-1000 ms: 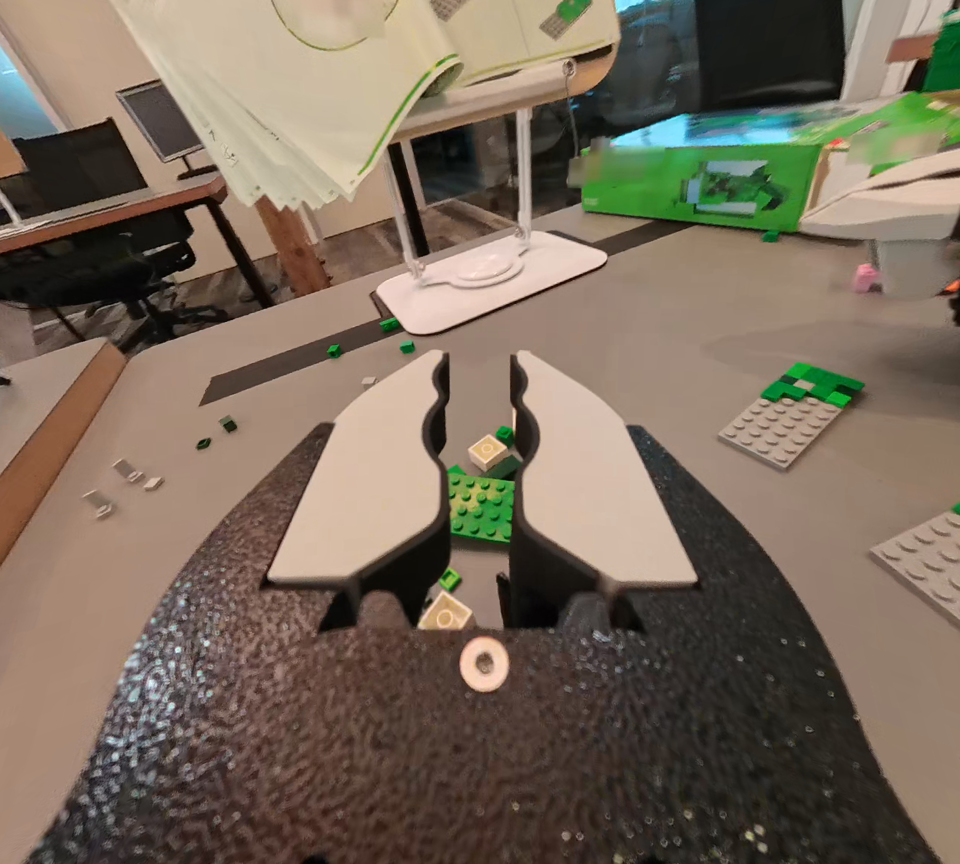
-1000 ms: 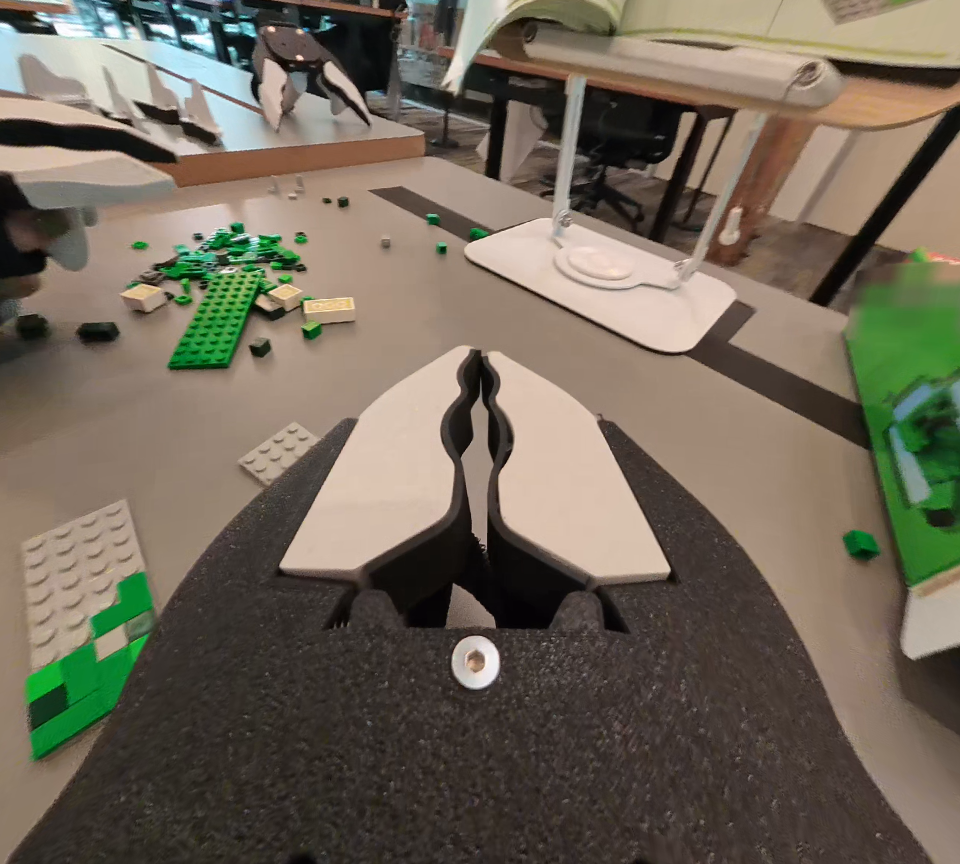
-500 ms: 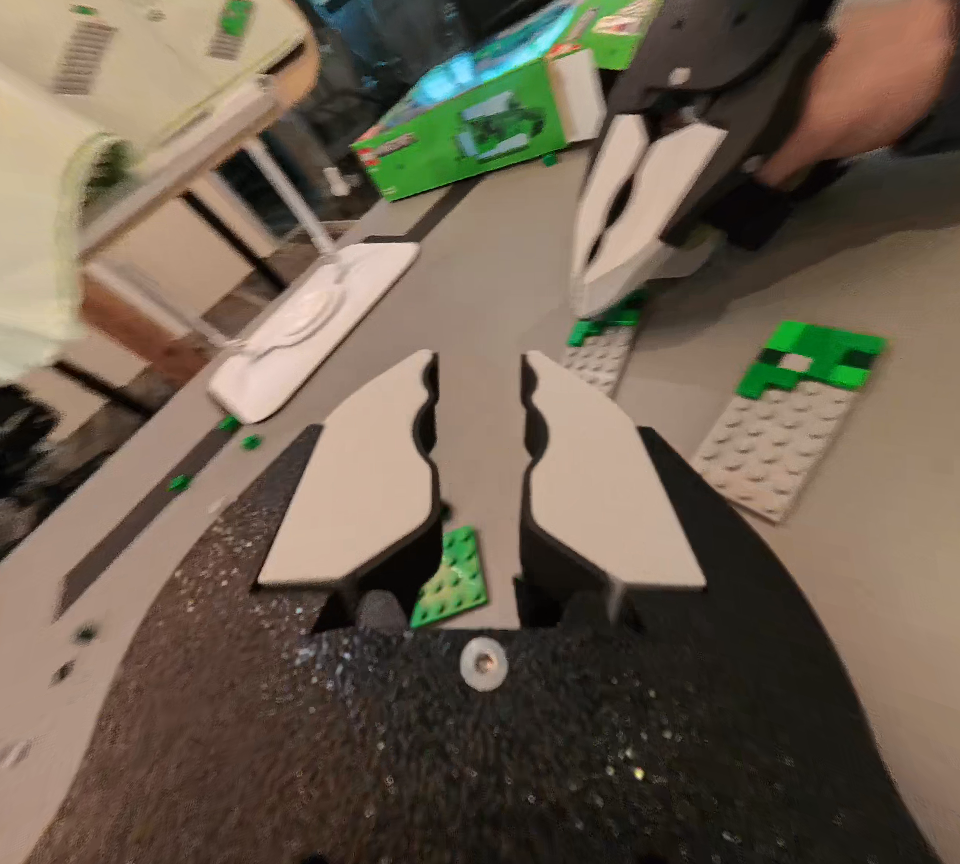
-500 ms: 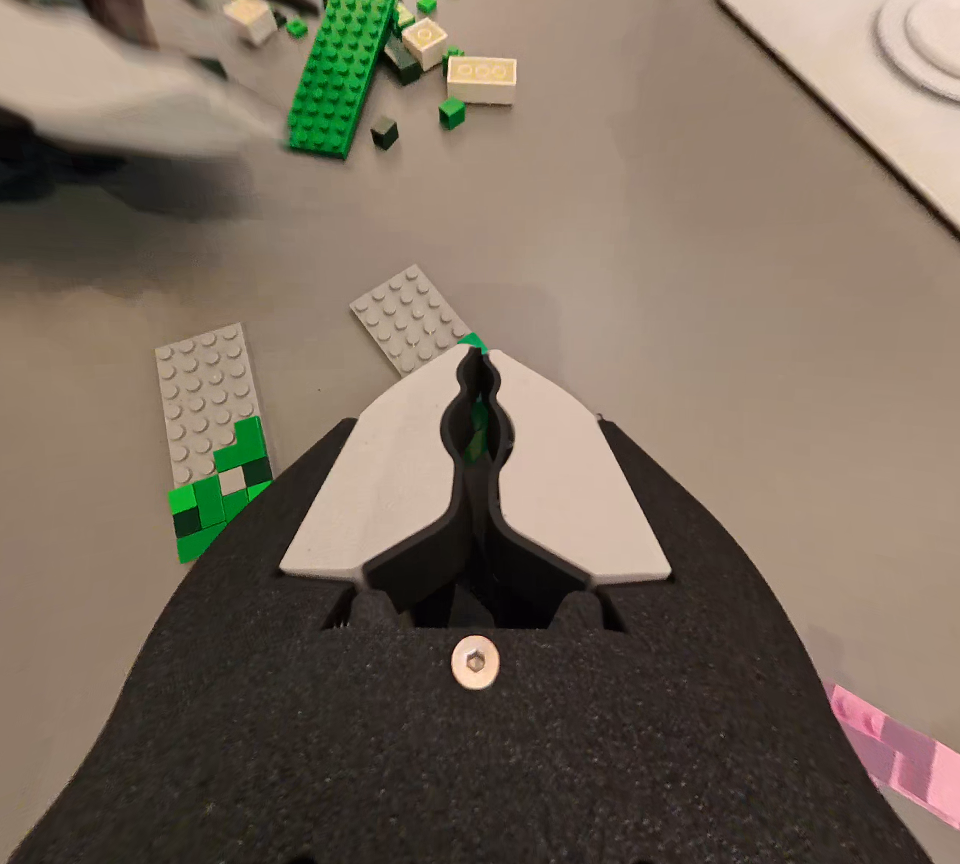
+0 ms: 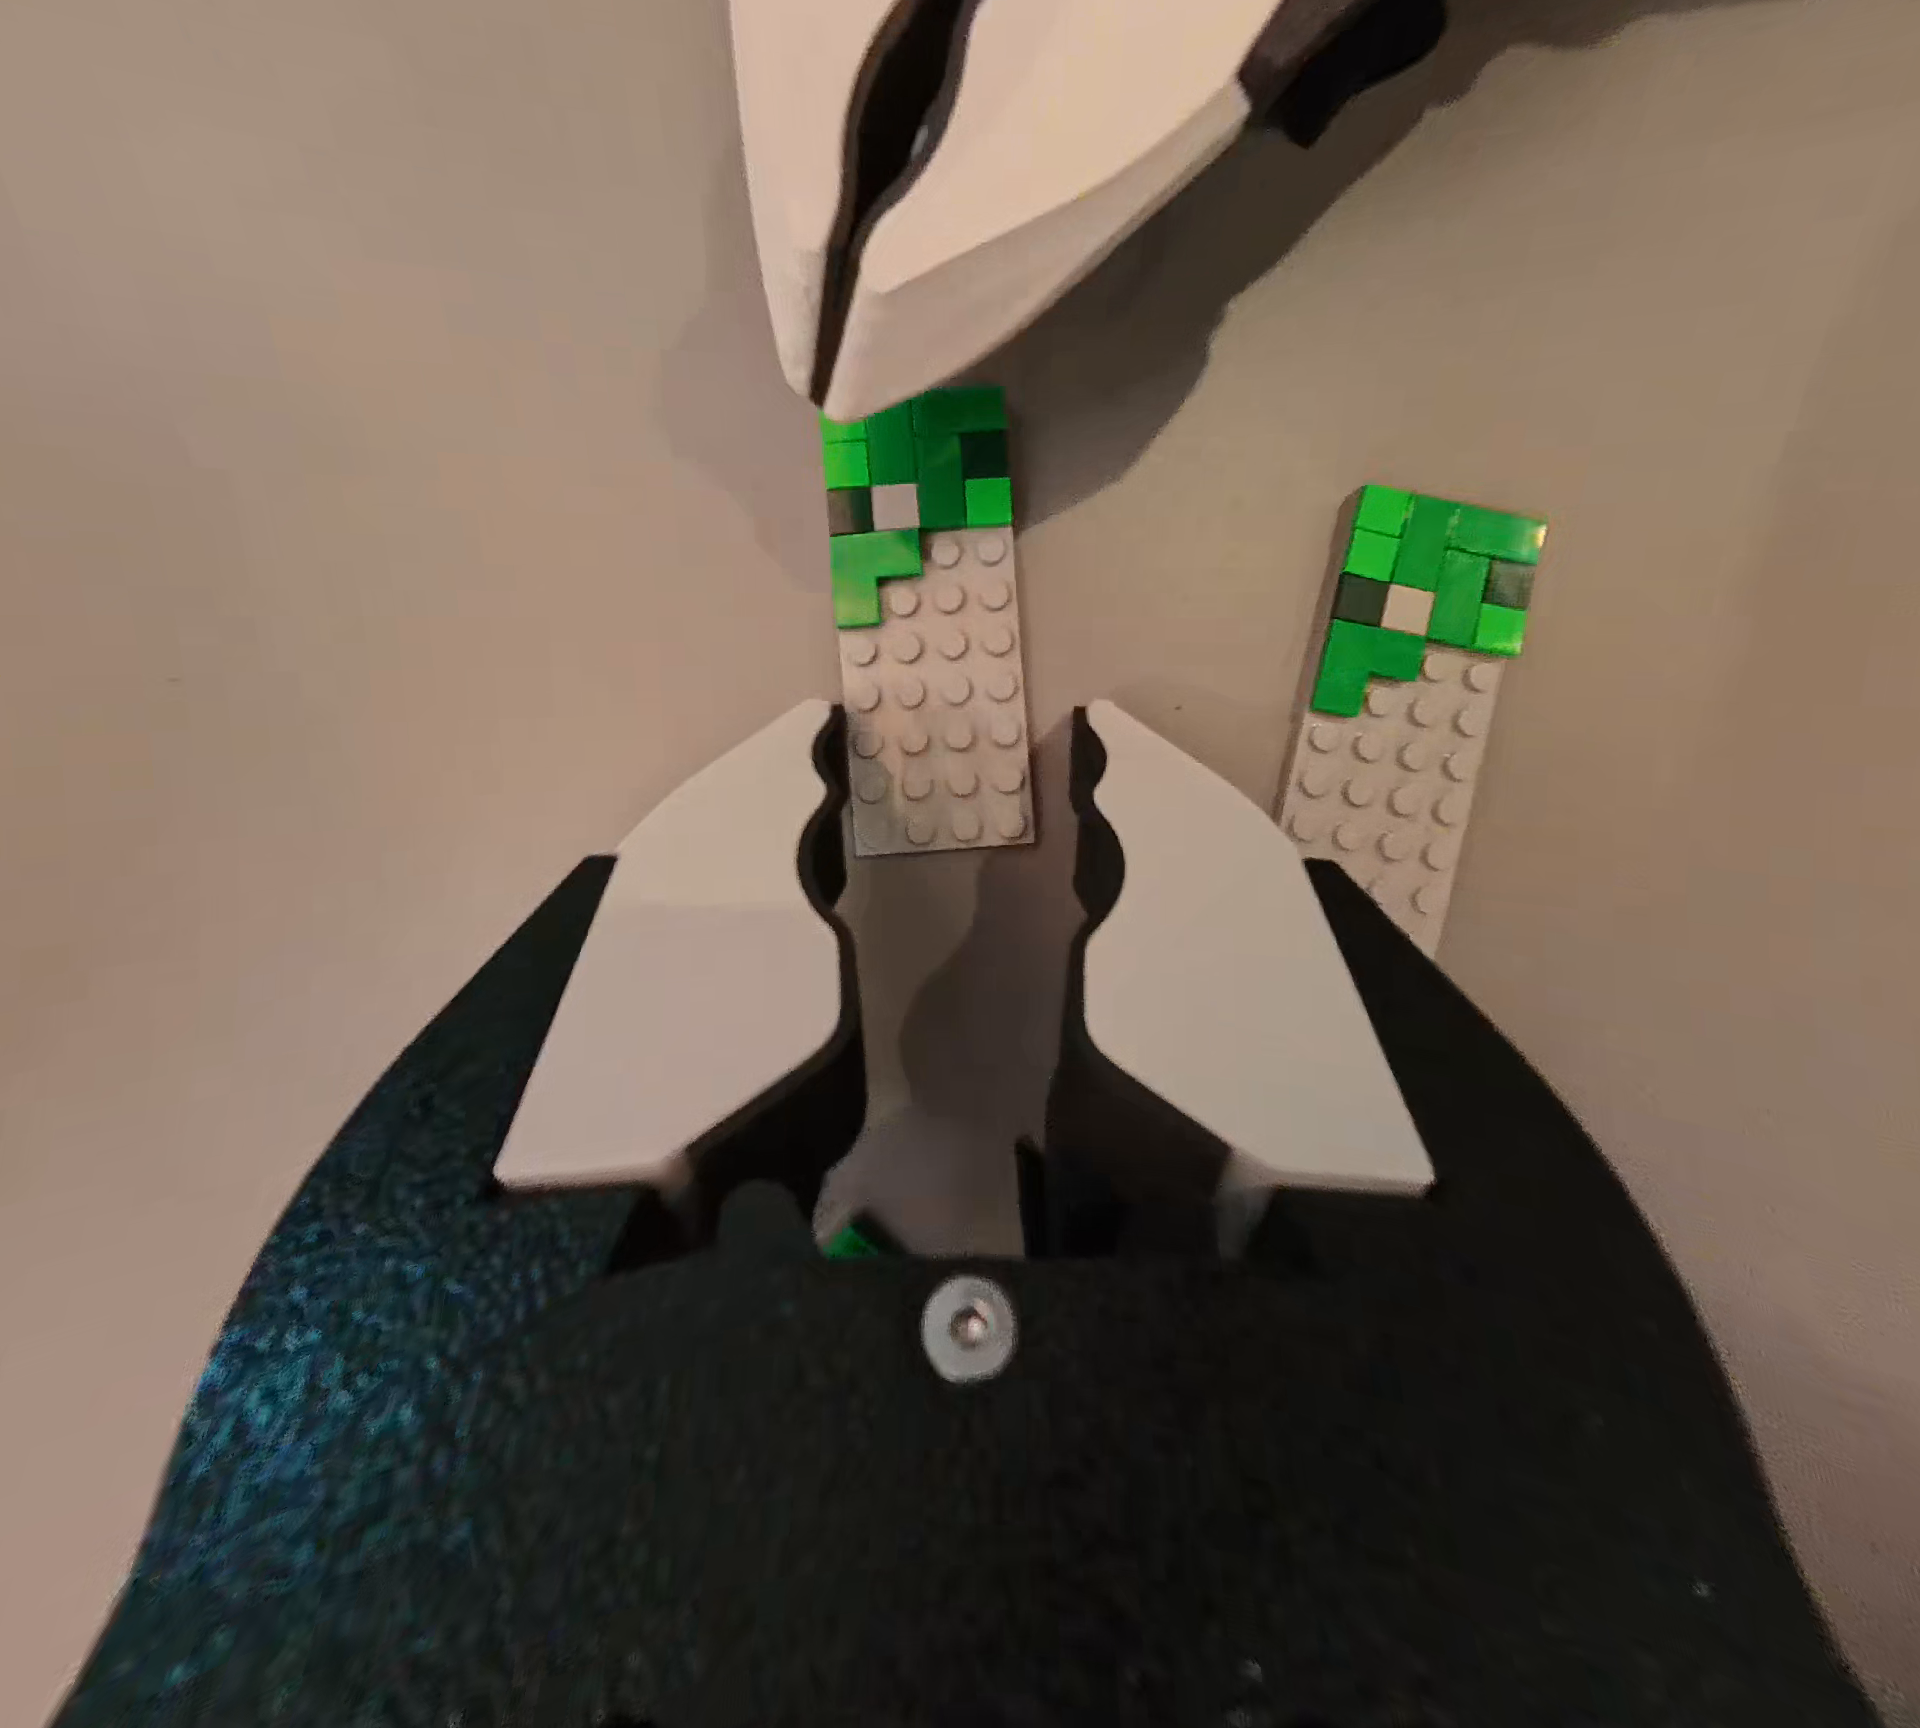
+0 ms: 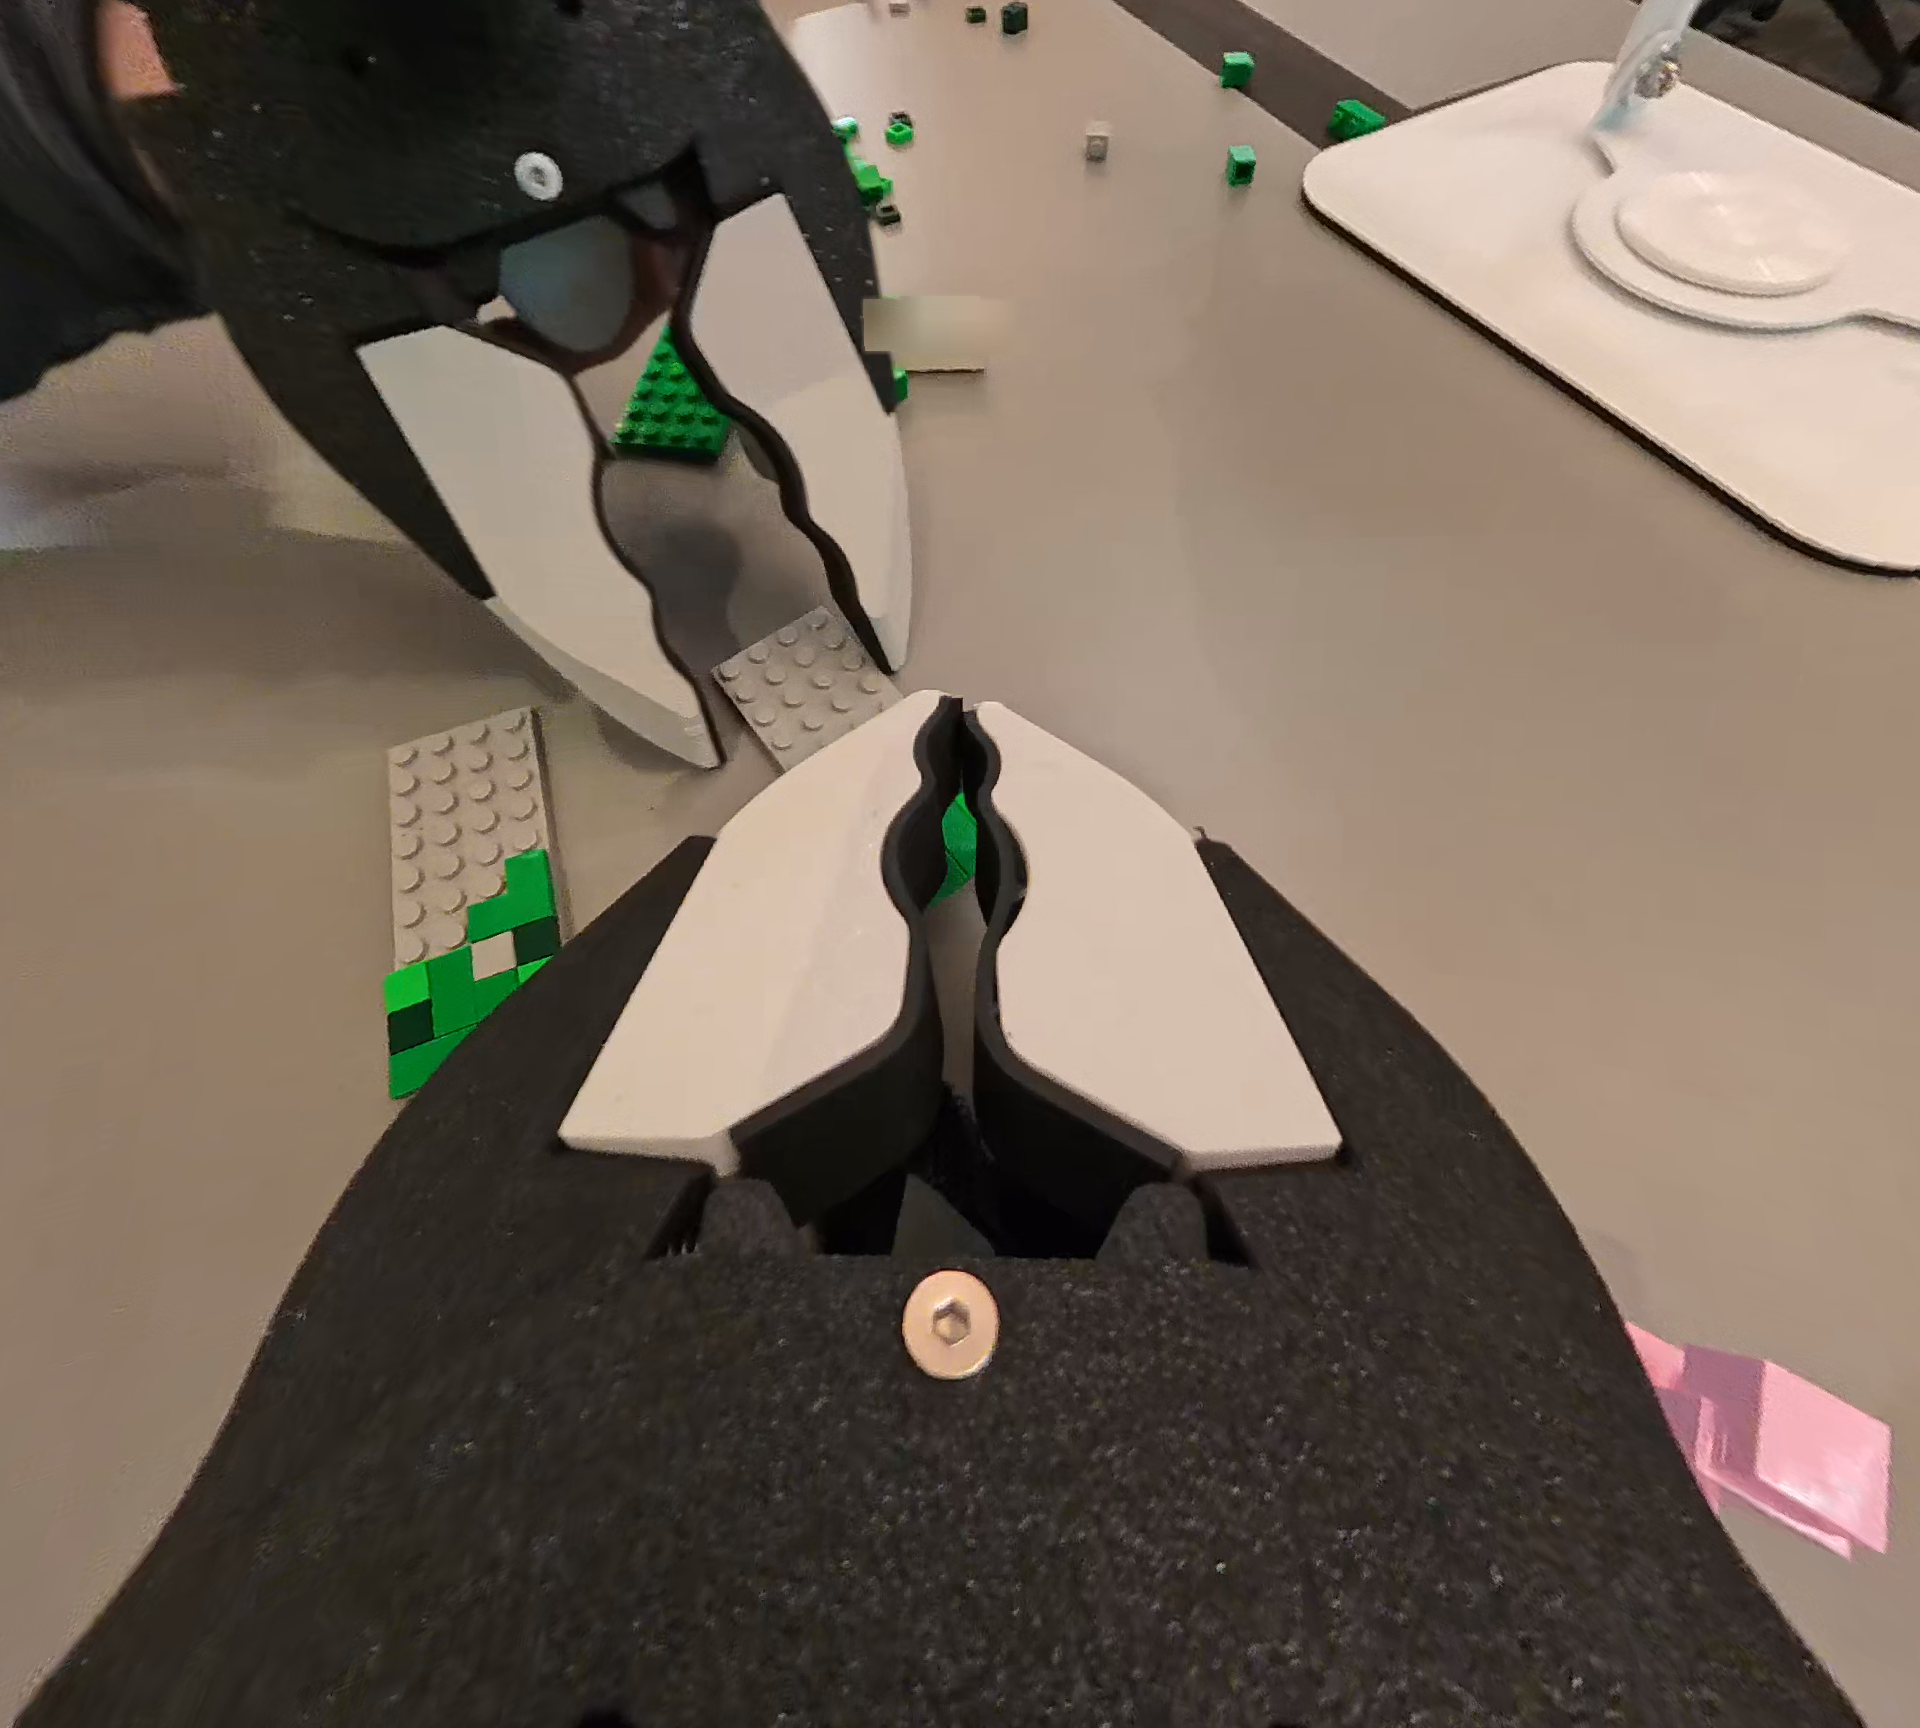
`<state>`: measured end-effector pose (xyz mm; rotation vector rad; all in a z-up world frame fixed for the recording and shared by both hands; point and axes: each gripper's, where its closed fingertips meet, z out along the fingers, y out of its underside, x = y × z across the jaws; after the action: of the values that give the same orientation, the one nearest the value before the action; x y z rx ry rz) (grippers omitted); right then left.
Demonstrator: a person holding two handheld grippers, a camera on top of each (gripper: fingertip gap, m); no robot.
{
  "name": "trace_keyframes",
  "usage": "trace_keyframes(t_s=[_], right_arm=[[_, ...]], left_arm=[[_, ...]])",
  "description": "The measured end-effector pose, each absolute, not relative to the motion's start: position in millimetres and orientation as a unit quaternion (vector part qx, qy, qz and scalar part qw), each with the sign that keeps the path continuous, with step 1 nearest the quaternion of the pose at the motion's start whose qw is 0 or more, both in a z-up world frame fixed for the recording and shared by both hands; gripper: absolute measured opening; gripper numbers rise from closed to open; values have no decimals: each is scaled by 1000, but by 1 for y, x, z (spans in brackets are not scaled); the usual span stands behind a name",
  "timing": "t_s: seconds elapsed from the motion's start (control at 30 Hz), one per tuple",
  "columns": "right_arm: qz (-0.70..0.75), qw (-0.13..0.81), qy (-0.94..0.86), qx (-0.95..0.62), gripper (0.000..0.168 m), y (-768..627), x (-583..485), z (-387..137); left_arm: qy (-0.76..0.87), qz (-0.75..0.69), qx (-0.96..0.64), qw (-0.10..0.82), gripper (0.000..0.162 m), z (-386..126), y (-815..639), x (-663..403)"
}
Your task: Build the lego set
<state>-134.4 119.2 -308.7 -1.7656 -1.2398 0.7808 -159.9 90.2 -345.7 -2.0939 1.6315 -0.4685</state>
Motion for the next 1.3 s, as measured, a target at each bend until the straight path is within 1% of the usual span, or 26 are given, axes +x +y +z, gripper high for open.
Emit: trace_keyframes(t_s=[0.03,0.17,0.23,0.27,0.33,0.43,0.47,0.53,0.6,0.63,0.67,0.87,0.9,1.03,1.07,1.13,1.17,1.2,1.23,1.27,1.3], right_arm=[[310,417,-499,-694,0,118,-135,-307],[256,487,-567,-613,0,105,-131,-297],[181,516,-611,-572,25,100,-129,-297],[141,527,-627,-556,30,99,-129,-298],[95,516,-661,-536,34,94,-137,-306],[25,470,-701,-536,34,97,-140,-327],[2,463,-707,-534,30,100,-140,-331],[-13,459,-713,-529,28,103,-141,-333],[-20,454,-716,-529,24,105,-141,-333],[-29,456,-721,-521,17,105,-141,-333],[-41,460,-725,-511,15,105,-140,-332],[-88,476,-728,-485,7,108,-140,-327],[-86,465,-730,-494,6,107,-139,-329],[-84,481,-719,-494,6,110,-138,-323],[-84,489,-713,-495,6,110,-138,-321],[-84,520,-696,-488,6,112,-137,-309],[-74,532,-688,-488,6,111,-137,-303],[-55,540,-680,-493,6,110,-137,-298],[-38,542,-674,-500,6,109,-136,-296],[-27,541,-673,-504,6,109,-134,-295],[-19,544,-671,-504,6,108,-133,-294]], left_arm=[[596,-165,-756,214,32,-346,89,-160],[575,-182,-770,208,32,-345,90,-159],[541,-227,-785,198,32,-343,91,-159],[527,-245,-791,191,32,-342,91,-158],[507,-274,-799,170,32,-340,91,-158],[498,-303,-802,130,31,-338,89,-158],[499,-311,-800,118,31,-338,88,-158],[498,-330,-796,100,31,-335,86,-156],[496,-349,-790,95,31,-329,84,-152],[496,-353,-788,95,31,-326,84,-151],[498,-351,-787,97,32,-324,85,-151],[496,-359,-784,98,29,-317,85,-151],[500,-379,-771,108,13,-311,83,-147],[508,-368,-766,142,14,-304,85,-146],[504,-364,-768,154,18,-302,87,-146],[499,-339,-774,191,49,-299,92,-149],[515,-315,-763,229,57,-296,94,-149],[539,-279,-742,284,61,-292,96,-149],[566,-235,-715,336,59,-287,96,-148],[594,-188,-682,383,53,-283,95,-146],[613,-138,-650,427,42,-278,95,-145]])
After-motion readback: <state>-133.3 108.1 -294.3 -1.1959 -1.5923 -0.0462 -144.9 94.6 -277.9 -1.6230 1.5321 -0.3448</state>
